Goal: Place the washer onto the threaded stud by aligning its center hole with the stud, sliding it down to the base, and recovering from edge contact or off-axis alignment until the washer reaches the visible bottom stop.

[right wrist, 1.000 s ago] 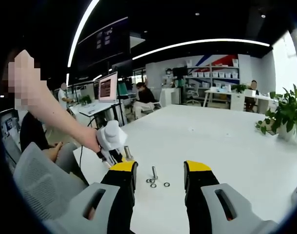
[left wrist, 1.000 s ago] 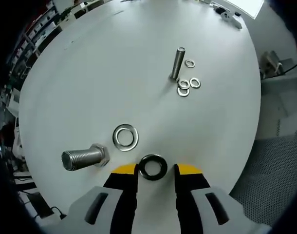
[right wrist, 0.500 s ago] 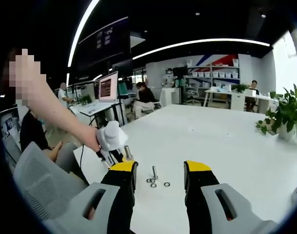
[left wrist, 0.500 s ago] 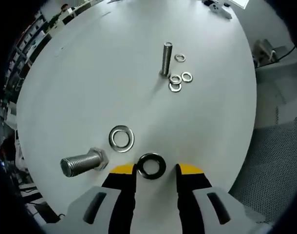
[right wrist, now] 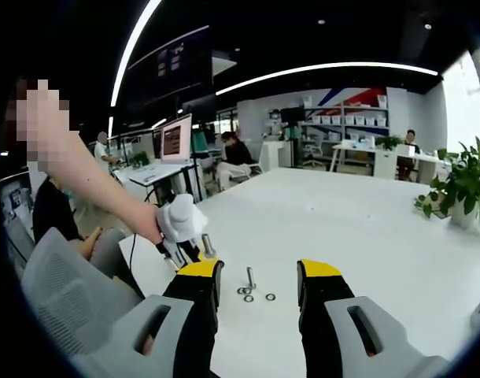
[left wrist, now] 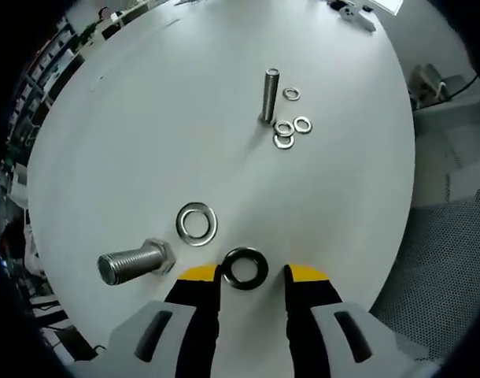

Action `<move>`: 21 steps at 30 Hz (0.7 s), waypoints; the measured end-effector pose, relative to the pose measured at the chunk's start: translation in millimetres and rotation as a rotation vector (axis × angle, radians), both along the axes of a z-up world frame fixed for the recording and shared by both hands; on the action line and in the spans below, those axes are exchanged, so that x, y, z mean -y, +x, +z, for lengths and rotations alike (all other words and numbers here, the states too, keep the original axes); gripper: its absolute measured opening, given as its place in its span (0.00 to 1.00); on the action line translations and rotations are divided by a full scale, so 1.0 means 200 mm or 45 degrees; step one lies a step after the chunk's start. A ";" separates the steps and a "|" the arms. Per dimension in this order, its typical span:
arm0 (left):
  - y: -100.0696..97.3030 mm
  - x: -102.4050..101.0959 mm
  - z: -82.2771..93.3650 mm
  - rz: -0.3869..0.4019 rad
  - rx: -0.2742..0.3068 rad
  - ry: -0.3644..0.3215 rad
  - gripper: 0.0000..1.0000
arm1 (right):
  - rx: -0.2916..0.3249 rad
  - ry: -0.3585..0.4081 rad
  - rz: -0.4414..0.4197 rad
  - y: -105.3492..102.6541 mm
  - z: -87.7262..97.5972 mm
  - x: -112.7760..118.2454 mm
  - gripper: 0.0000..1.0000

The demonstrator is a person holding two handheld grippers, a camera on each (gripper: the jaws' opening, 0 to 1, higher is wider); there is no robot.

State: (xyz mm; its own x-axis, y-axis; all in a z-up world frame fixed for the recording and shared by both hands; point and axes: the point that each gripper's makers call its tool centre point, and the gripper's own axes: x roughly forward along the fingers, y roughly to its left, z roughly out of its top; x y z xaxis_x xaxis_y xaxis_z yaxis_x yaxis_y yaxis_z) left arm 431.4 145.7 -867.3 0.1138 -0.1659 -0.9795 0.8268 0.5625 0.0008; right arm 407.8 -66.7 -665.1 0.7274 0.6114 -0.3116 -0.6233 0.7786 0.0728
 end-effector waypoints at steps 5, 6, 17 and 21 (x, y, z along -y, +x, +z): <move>0.01 0.00 0.00 0.029 0.008 0.003 0.26 | 0.000 0.007 -0.006 0.01 0.00 0.01 0.41; 0.02 -0.01 0.00 0.031 0.009 0.002 0.25 | -0.001 0.007 -0.006 0.01 0.00 0.01 0.41; 0.03 -0.01 0.00 0.027 0.012 0.020 0.20 | -0.002 0.010 -0.005 0.01 0.00 0.00 0.41; 0.02 -0.01 0.00 0.033 0.019 0.011 0.20 | -0.007 0.017 -0.011 0.01 0.00 0.01 0.41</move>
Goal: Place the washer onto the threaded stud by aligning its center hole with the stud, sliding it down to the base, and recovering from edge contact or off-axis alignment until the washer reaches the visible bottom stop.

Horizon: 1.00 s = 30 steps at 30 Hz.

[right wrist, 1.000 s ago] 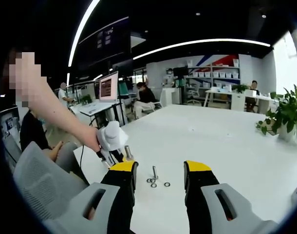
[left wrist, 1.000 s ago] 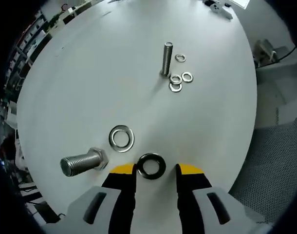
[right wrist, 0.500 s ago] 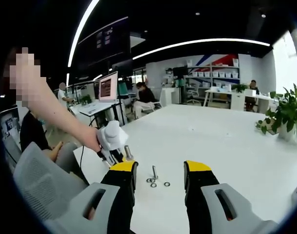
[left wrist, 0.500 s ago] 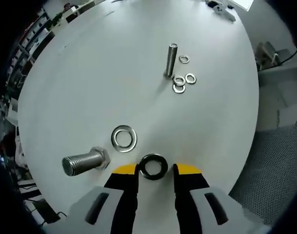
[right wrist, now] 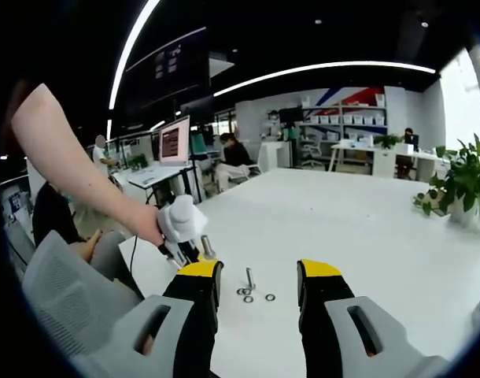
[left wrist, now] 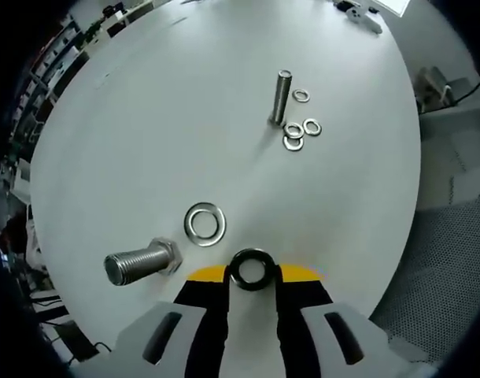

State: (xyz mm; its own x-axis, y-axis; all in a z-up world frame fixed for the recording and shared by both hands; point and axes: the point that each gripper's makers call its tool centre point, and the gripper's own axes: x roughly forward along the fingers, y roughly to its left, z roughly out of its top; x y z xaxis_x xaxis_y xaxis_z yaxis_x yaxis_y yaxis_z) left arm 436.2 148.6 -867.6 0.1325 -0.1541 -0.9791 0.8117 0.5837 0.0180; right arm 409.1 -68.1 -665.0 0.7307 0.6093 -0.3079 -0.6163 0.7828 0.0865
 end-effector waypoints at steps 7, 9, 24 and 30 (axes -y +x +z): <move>0.00 0.00 0.00 -0.008 0.008 0.001 0.19 | -0.009 -0.005 0.004 0.00 -0.01 -0.01 0.41; -0.01 0.00 0.00 -0.024 0.009 0.001 0.19 | -0.012 -0.008 0.006 0.00 -0.01 -0.01 0.41; -0.03 -0.01 0.04 -0.101 0.031 0.020 0.19 | -0.023 -0.017 0.007 0.00 -0.03 0.00 0.41; -0.01 -0.03 0.08 -0.105 0.045 0.017 0.19 | -0.024 -0.017 0.006 0.00 -0.03 0.00 0.41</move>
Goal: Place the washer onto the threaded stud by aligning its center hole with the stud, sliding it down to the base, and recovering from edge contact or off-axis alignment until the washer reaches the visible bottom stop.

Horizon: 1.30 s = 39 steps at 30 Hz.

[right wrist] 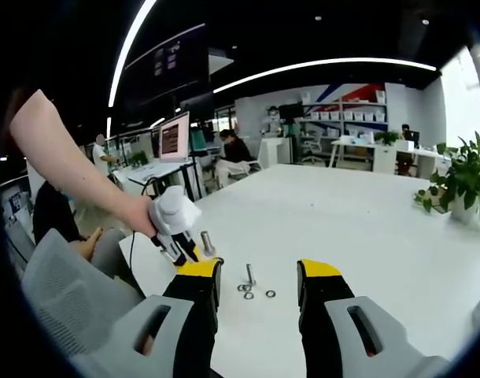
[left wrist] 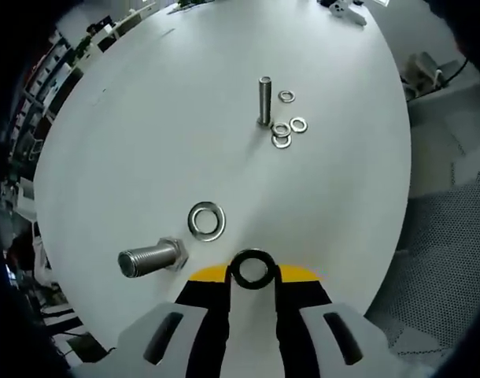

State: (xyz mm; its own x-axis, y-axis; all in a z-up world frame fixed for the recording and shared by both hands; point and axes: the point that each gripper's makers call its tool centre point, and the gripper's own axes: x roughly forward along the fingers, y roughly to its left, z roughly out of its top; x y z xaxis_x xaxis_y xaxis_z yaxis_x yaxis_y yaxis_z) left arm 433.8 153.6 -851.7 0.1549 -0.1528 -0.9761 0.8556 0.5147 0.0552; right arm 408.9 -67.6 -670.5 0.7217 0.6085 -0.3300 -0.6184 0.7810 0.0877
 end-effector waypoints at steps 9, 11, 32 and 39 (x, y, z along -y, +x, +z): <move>0.04 -0.01 0.08 -0.035 0.050 -0.001 0.19 | -0.003 -0.001 0.003 0.00 0.00 0.00 0.41; 0.05 -0.02 0.10 -0.038 0.059 -0.003 0.19 | -0.003 -0.003 0.004 0.00 0.00 0.00 0.41; 0.21 -0.09 0.27 -0.026 0.164 -0.007 0.19 | 0.000 0.004 -0.006 0.00 0.00 0.00 0.41; 0.28 -0.12 0.30 0.004 0.189 0.006 0.19 | -0.002 0.006 -0.012 0.01 0.00 0.01 0.42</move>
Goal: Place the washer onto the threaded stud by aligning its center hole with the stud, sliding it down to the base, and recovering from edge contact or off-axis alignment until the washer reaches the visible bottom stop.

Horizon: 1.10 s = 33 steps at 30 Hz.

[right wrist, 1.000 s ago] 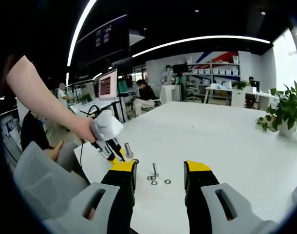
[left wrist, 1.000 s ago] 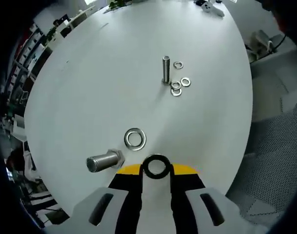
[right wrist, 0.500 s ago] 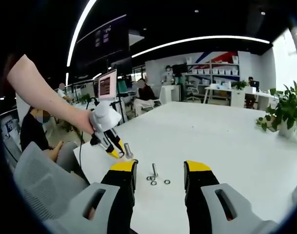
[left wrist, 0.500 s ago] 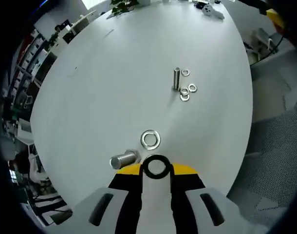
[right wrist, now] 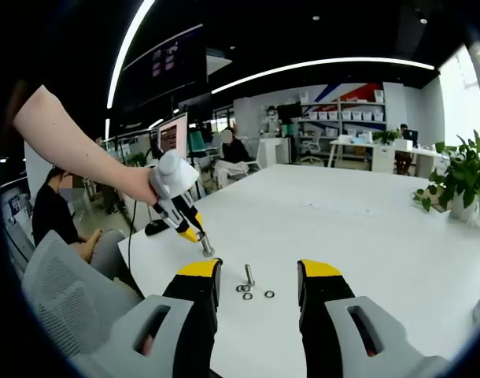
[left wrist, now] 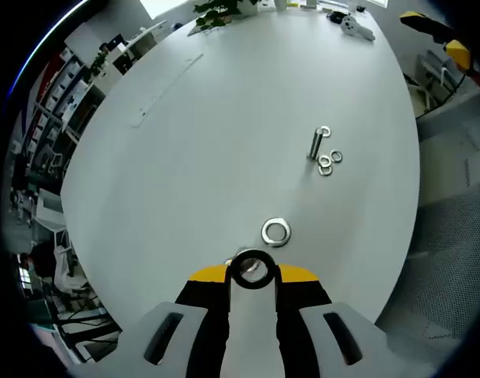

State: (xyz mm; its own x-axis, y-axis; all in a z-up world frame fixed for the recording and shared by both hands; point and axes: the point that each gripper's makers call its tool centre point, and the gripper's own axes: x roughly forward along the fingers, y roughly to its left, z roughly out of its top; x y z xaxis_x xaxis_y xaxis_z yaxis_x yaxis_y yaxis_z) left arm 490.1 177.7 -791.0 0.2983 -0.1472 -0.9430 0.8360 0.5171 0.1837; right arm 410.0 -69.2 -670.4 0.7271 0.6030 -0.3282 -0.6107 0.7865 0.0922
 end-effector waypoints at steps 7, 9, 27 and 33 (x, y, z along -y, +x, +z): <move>0.01 -0.02 0.01 0.037 -0.002 0.013 0.19 | 0.001 -0.002 -0.010 0.01 0.00 0.01 0.42; 0.00 -0.03 0.01 0.037 -0.009 0.018 0.19 | 0.000 -0.004 -0.010 0.01 0.00 0.01 0.42; 0.00 0.00 -0.12 -0.017 -0.087 0.050 0.19 | -0.002 -0.016 -0.024 0.02 -0.01 0.03 0.42; 0.01 -0.01 -0.19 -0.023 -0.120 0.061 0.19 | -0.006 -0.021 -0.032 0.02 -0.02 0.04 0.42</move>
